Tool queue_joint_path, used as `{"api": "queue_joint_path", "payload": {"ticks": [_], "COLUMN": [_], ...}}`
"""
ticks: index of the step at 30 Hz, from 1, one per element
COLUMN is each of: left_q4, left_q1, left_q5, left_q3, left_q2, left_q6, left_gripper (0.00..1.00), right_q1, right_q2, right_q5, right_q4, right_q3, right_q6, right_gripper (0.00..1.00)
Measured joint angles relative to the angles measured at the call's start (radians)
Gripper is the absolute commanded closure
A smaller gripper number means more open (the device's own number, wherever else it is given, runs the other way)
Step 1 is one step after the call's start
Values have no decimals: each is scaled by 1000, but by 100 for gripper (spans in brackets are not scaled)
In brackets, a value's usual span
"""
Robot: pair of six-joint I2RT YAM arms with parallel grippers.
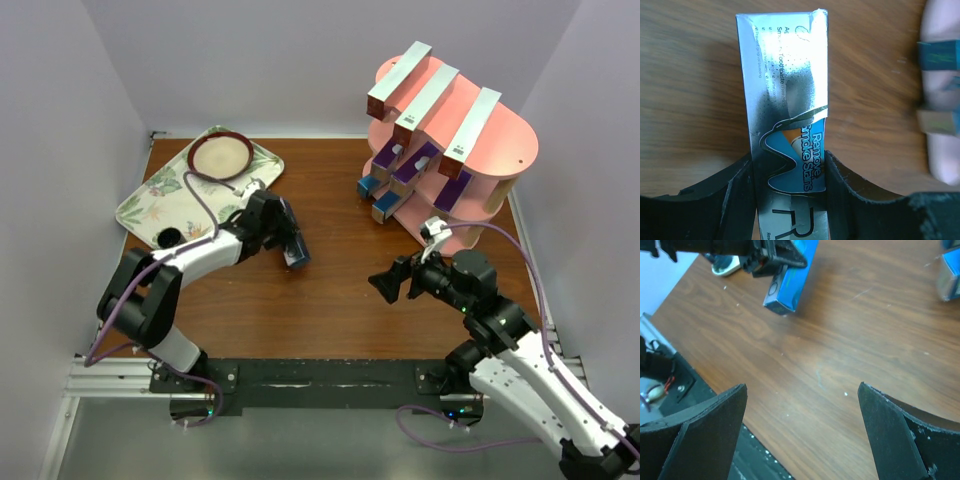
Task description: Place and organize the toothpastes onto the shelf
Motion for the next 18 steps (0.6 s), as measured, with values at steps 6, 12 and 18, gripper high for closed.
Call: {"api": "queue_joint_path", "payload": {"ticks": [6,12,18], "left_q4": [217,339,472], "left_q1": [0,-15,-53], "left_q5": [148,238,306], "left_q3": [-197,-297,-352], "left_q2": [-154,-190,-207], "left_q6": [-60,-113,-170], "left_gripper": [53,53,53], "right_q1": [100,433,552], "right_q2": [116,270,413], "right_q5": [-1,227,438], "right_q4": [52,136,325], "right_q3": [12,43,37], "right_q6": [14,10,74], "right_gripper": [4,4,5]}}
